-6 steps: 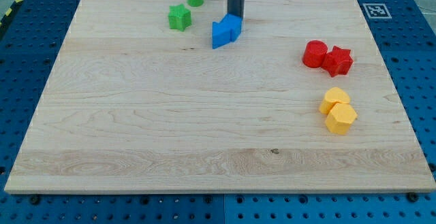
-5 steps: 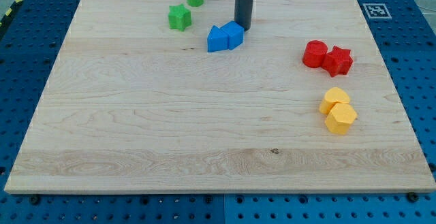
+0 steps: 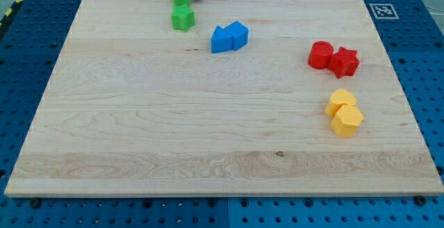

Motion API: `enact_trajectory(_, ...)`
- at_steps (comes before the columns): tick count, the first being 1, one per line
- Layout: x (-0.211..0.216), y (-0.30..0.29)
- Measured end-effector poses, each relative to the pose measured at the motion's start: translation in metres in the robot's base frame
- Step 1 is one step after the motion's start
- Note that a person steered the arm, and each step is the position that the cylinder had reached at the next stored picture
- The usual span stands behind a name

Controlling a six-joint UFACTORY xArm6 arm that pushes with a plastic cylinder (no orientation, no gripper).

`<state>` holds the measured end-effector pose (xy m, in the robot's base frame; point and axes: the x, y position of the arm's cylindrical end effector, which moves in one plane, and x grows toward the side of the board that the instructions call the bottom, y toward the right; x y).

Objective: Move the green circle left to the green star

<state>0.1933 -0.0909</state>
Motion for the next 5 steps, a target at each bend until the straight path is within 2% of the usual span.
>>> enact_trajectory(1,0.002,-0.038)
enact_trajectory(2,0.005,-0.045)
enact_trajectory(3,0.030,-0.041)
enact_trajectory(4,0.031,-0.044)
enact_trajectory(5,0.013,-0.085)
